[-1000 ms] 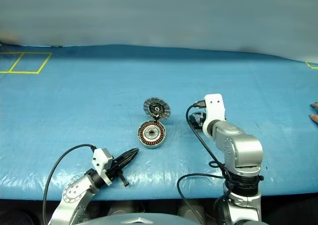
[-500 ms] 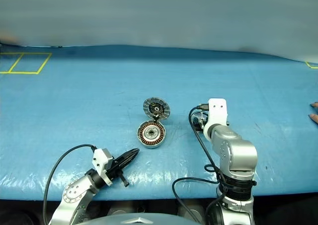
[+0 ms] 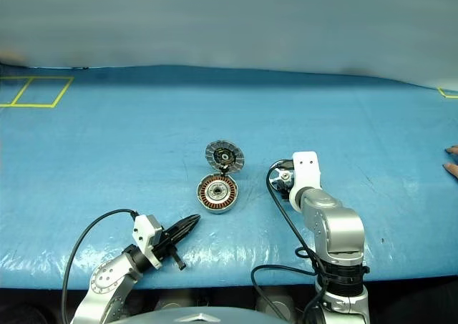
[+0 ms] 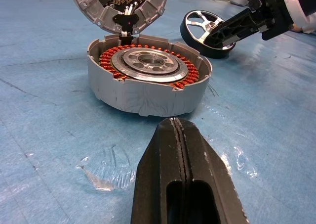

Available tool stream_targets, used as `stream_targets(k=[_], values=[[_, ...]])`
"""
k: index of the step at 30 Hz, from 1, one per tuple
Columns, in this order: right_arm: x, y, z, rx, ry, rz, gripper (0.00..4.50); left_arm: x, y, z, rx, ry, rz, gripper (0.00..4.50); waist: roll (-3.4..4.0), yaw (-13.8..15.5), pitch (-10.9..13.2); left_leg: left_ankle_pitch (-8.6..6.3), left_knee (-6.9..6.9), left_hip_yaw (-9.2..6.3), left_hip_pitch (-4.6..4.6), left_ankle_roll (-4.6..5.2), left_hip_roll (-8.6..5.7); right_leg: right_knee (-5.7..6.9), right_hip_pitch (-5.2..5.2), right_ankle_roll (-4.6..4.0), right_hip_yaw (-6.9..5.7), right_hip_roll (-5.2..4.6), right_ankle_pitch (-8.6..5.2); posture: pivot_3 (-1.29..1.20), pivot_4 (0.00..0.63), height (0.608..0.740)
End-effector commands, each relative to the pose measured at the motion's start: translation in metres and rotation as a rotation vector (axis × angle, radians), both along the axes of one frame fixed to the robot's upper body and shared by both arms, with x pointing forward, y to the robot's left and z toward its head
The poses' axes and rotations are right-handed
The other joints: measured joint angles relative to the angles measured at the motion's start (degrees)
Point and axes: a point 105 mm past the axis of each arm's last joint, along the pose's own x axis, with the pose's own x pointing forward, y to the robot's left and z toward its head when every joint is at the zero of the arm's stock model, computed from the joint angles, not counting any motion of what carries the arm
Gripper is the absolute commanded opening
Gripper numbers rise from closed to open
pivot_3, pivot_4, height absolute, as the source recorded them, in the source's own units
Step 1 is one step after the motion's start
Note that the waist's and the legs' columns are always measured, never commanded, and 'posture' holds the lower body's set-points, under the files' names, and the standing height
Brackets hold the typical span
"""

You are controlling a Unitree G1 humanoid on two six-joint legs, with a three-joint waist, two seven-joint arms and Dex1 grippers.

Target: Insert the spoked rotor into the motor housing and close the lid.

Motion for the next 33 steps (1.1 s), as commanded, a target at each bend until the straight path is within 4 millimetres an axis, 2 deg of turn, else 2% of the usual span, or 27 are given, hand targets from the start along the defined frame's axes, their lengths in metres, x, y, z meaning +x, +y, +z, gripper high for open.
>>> stream_targets(k=[1, 7, 12, 14, 17, 20, 23, 29, 33], values=[[-0.001, -0.007, 0.003, -0.081, -0.031, 0.003, 2.91, 0.000, -0.002, 0.008, -0.015, -0.026, -0.004, 0.00, 0.00, 0.00, 0.00, 0.00, 0.00, 0.00, 0.00, 0.00, 0.00, 0.00, 0.00, -0.01, 0.00, 0.00, 0.00, 0.00, 0.150, 0.740], [0.004, -0.014, 0.018, -0.175, -0.105, 0.008, 2.91, 0.000, -0.003, 0.008, -0.015, -0.026, -0.005, 0.00, 0.00, 0.03, -0.01, 0.01, 0.02, 0.01, 0.00, 0.02, -0.01, -0.01, 0.01, -0.06, 0.01, -0.01, -0.04, 0.00, 0.150, 0.740], [0.002, -0.001, 0.023, -0.040, -0.093, 0.042, 2.91, 0.000, -0.003, 0.009, -0.019, -0.028, -0.005, 0.00, 0.01, 0.04, 0.00, 0.01, -0.01, 0.01, -0.01, 0.02, 0.00, 0.00, -0.02, 0.00, 0.02, 0.01, 0.00, 0.00, 0.150, 0.740], [-0.004, 0.012, 0.020, 0.046, -0.046, 0.100, 3.68, 0.000, -0.003, 0.010, -0.019, -0.029, -0.005, 0.00, 0.01, 0.03, 0.00, 0.01, -0.01, 0.00, -0.03, 0.02, 0.00, 0.00, -0.03, 0.00, 0.01, 0.01, 0.00, 0.00, 0.150, 0.740], [-0.016, 0.029, 0.017, 0.138, 0.023, 0.194, 4.47, 0.001, -0.003, 0.010, -0.018, -0.031, -0.005, 0.00, 0.01, 0.01, 0.00, 0.01, -0.01, -0.01, -0.02, 0.02, 0.01, 0.00, -0.02, 0.00, 0.00, 0.00, 0.00, 0.00, 0.150, 0.740], [-0.023, 0.033, 0.016, 0.161, 0.053, 0.240, 4.47, 0.001, -0.002, 0.010, -0.016, -0.029, -0.005, 0.00, 0.01, -0.02, 0.00, 0.01, -0.01, -0.02, -0.02, 0.02, 0.01, -0.01, -0.02, -0.01, 0.00, -0.01, -0.01, 0.00, 0.150, 0.740], [-0.023, 0.030, 0.017, 0.090, 0.039, 0.259, 4.47, 0.001, -0.002, 0.010, -0.015, -0.027, -0.006, 0.00, 0.01, 0.00, 0.00, 0.01, 0.00, -0.02, -0.02, 0.02, 0.00, -0.01, -0.01, -0.12, 0.00, -0.02, -0.07, 0.00, 0.150, 0.740], [-0.016, 0.020, 0.042, -0.095, -0.084, 0.265, 4.47, 0.001, -0.002, 0.010, -0.014, -0.026, -0.012, 0.00, 0.01, -0.01, 0.00, 0.01, 0.00, -0.01, -0.02, 0.02, -0.02, 0.00, -0.02, -0.28, 0.01, -0.03, -0.16, 0.00, 0.150, 0.740], [-0.014, 0.025, 0.057, -0.121, -0.144, 0.294, 4.47, 0.002, -0.002, 0.010, -0.014, -0.026, -0.014, 0.00, 0.01, -0.01, 0.00, 0.01, 0.01, -0.02, -0.01, 0.02, -0.02, 0.00, -0.01, -0.27, 0.00, -0.02, -0.16, 0.00, 0.150, 0.740]])
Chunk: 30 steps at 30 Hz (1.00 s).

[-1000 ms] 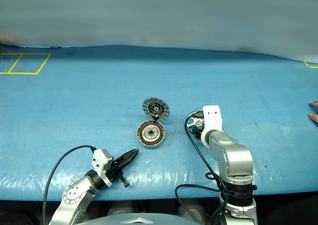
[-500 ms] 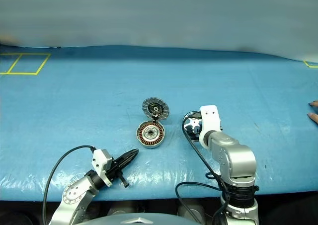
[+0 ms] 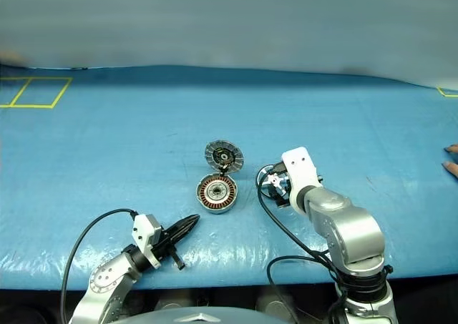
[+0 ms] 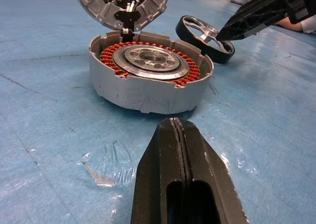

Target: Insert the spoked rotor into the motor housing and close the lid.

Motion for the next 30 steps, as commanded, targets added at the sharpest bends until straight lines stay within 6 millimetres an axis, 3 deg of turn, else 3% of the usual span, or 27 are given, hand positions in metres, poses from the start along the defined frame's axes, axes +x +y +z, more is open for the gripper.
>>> stream_targets(k=[1, 6, 15, 18, 30], values=[[0.003, 0.011, 0.024, 0.009, -0.107, 0.046, 4.47, 0.001, -0.003, 0.010, -0.014, -0.039, -0.012, 0.00, 0.00, 0.00, 0.00, 0.00, 0.00, 0.00, 0.00, 0.00, 0.00, 0.00, 0.00, 0.00, 0.00, 0.01, 0.00, 0.00, 0.150, 0.740], [0.005, 0.018, 0.022, -0.010, -0.116, 0.139, 4.47, 0.002, -0.003, 0.010, -0.016, -0.041, -0.014, 0.00, 0.00, 0.10, 0.00, 0.00, 0.00, -0.01, -0.02, 0.01, -0.01, -0.03, 0.00, 0.01, 0.00, 0.00, 0.01, 0.00, 0.150, 0.740], [0.008, 0.006, 0.015, -0.099, -0.128, 0.265, 4.47, 0.001, -0.002, 0.009, -0.015, -0.040, -0.008, 0.00, -0.02, 0.15, 0.00, -0.01, 0.01, 0.00, -0.01, 0.02, -0.02, -0.03, 0.01, 0.02, 0.01, 0.00, 0.01, 0.00, 0.150, 0.740], [0.010, 0.003, 0.015, -0.102, -0.125, 0.260, 3.65, 0.001, -0.002, 0.009, -0.015, -0.038, -0.009, 0.00, -0.02, 0.22, 0.00, 0.00, 0.02, 0.00, 0.00, 0.02, -0.01, -0.02, 0.01, 0.03, 0.01, 0.02, 0.01, 0.00, 0.150, 0.740], [0.018, -0.003, 0.001, -0.105, -0.069, 0.290, 3.65, 0.002, -0.002, 0.010, -0.017, -0.047, -0.015, 0.00, -0.02, 0.49, 0.00, -0.01, 0.04, 0.00, -0.01, 0.02, -0.02, -0.03, 0.03, 0.04, 0.01, 0.01, 0.02, 0.00, 0.150, 0.740]])
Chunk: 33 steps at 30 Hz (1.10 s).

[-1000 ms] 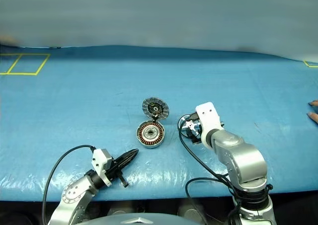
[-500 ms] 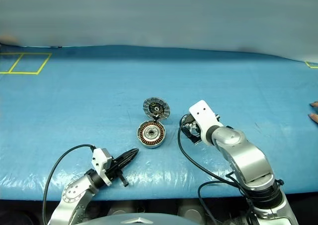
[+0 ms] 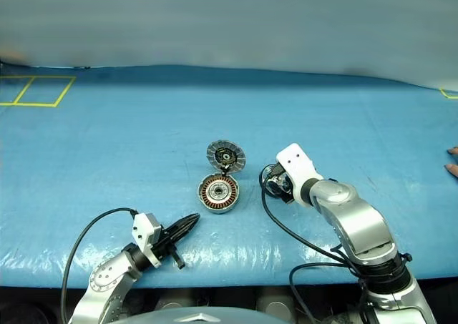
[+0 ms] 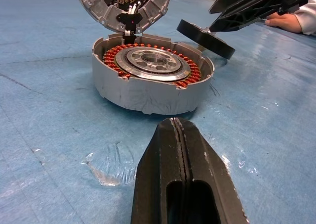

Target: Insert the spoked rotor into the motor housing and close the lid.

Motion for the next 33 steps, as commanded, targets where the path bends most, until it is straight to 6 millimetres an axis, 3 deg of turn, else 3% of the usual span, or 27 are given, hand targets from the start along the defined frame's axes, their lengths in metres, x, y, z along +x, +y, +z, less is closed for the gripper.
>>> stream_targets(k=[1, 5, 8, 12, 16, 22, 28, 30, 33], values=[[0.005, 0.001, 0.005, -0.021, -0.036, 0.041, 3.65, 0.001, -0.002, 0.009, -0.012, -0.042, -0.008, 0.00, 0.00, 0.00, 0.00, 0.00, 0.00, 0.00, 0.00, 0.00, 0.00, 0.00, 0.00, 0.01, 0.00, 0.00, 0.00, 0.00, 0.150, 0.740], [0.006, 0.002, -0.002, -0.021, -0.005, 0.065, 3.65, 0.002, -0.001, 0.008, -0.014, -0.042, -0.001, 0.00, 0.00, -0.01, 0.00, 0.00, 0.00, 0.00, 0.01, 0.00, 0.00, 0.01, 0.00, 0.02, 0.00, 0.01, 0.01, 0.00, 0.150, 0.740], [0.007, 0.005, -0.008, -0.031, 0.012, 0.101, 3.01, 0.002, 0.000, 0.007, -0.013, -0.040, 0.004, 0.00, 0.00, 0.00, 0.00, 0.00, 0.02, 0.01, 0.01, 0.00, 0.00, 0.01, 0.01, 0.03, 0.00, 0.01, 0.02, 0.00, 0.150, 0.740], [0.005, 0.009, -0.013, -0.035, 0.029, 0.130, 1.75, 0.001, 0.000, 0.006, -0.013, -0.039, 0.011, 0.00, -0.04, 0.02, -0.03, 0.00, 0.03, -0.01, 0.01, 0.00, 0.00, 0.01, 0.02, 0.04, 0.00, 0.01, 0.02, 0.00, 0.150, 0.740], [0.001, 0.011, -0.016, -0.028, 0.051, 0.147, 1.31, 0.001, 0.000, 0.006, -0.013, -0.039, 0.015, 0.00, -0.10, -0.06, -0.06, 0.00, 0.06, 0.01, 0.08, 0.00, 0.02, 0.02, 0.08, 0.01, 0.00, 0.01, 0.02, 0.00, 0.150, 0.740], [-0.006, 0.007, -0.009, -0.030, 0.051, 0.143, 1.31, 0.000, 0.000, 0.006, -0.013, -0.039, 0.017, 0.00, -0.11, 0.04, -0.07, 0.00, 0.11, 0.00, 0.07, 0.01, 0.03, 0.02, 0.10, 0.00, -0.01, 0.00, 0.02, 0.00, 0.150, 0.740], [-0.018, 0.005, 0.020, -0.112, -0.001, 0.249, 1.31, 0.001, 0.000, 0.008, -0.013, -0.049, 0.021, 0.00, -0.07, 0.12, -0.04, -0.01, 0.12, -0.01, 0.00, 0.03, 0.00, 0.01, 0.05, 0.01, 0.00, -0.03, 0.02, 0.00, 0.150, 0.740], [-0.032, 0.013, 0.026, -0.117, 0.018, 0.353, 1.31, 0.001, 0.000, 0.010, -0.011, -0.064, 0.020, 0.00, -0.07, 0.10, -0.04, -0.02, 0.13, -0.02, 0.00, 0.04, 0.00, 0.01, 0.05, 0.00, -0.01, -0.04, 0.02, 0.00, 0.150, 0.740], [-0.055, 0.041, 0.039, -0.022, 0.025, 0.542, 1.31, 0.004, 0.000, 0.014, -0.011, -0.091, 0.025, 0.00, -0.07, 0.00, -0.04, -0.02, 0.13, -0.06, 0.00, 0.04, 0.03, 0.00, 0.05, -0.02, -0.03, -0.01, 0.00, 0.00, 0.150, 0.740]])
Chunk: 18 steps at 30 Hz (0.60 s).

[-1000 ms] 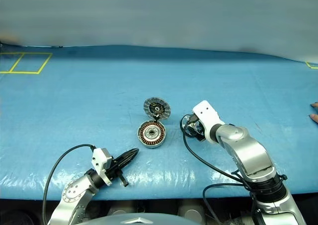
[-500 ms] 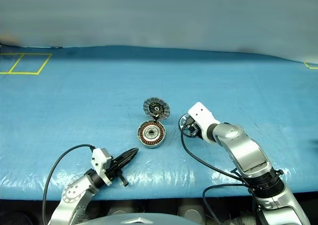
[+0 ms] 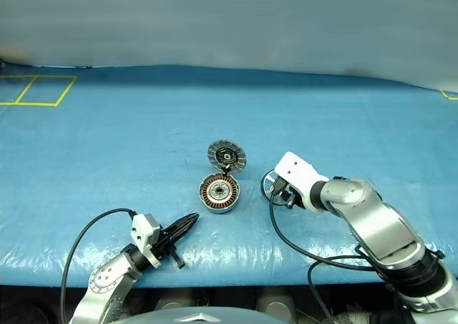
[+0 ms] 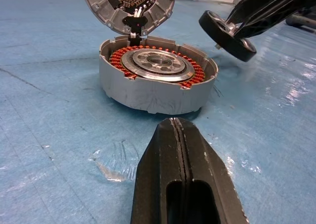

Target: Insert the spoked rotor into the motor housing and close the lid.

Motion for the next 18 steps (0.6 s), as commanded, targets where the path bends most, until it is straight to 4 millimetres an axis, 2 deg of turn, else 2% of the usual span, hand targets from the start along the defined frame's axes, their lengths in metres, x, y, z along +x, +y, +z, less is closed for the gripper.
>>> stream_targets(k=[1, 7, 10, 14, 18], values=[[-0.024, 0.042, 0.025, 0.147, -0.012, 0.222, 1.31, 0.004, -0.001, 0.014, -0.003, -0.081, 0.005, 0.00, -0.03, -0.14, 0.02, 0.00, -0.01, 0.00, 0.02, 0.00, 0.02, 0.01, 0.00, -0.01, 0.00, 0.01, 0.00, 0.00, 0.150, 0.740], [-0.019, 0.087, 0.037, 0.283, -0.064, 0.248, 1.31, 0.007, -0.001, 0.017, 0.019, -0.116, -0.001, 0.00, -0.03, -0.05, 0.02, 0.01, 0.15, -0.02, 0.00, -0.02, 0.06, 0.09, 0.02, 0.00, -0.03, 0.04, 0.00, 0.00, 0.150, 0.740], [-0.005, 0.104, 0.037, 0.300, -0.088, 0.207, 1.31, 0.008, 0.000, 0.019, 0.044, -0.152, 0.014, 0.00, -0.03, -0.02, 0.02, -0.02, 0.29, -0.01, -0.06, 0.04, 0.03, 0.10, 0.03, -0.01, -0.03, -0.03, 0.04, 0.00, 0.150, 0.740], [0.008, 0.113, 0.031, 0.278, -0.092, 0.181, 1.31, 0.008, 0.002, 0.019, 0.067, -0.191, 0.043, 0.00, 0.00, 0.01, 0.04, -0.09, 0.47, -0.01, -0.06, 0.15, 0.00, 0.10, 0.01, -0.01, -0.07, -0.11, 0.06, 0.00, 0.150, 0.740], [0.013, 0.111, 0.022, 0.242, -0.081, 0.163, 1.31, 0.006, 0.003, 0.016, 0.082, -0.204, 0.056, 0.00, 0.01, -0.07, 0.04, -0.16, 0.55, 0.08, -0.09, 0.26, -0.02, 0.09, 0.06, 0.02, -0.12, -0.21, 0.07, 0.00, 0.150, 0.740]])
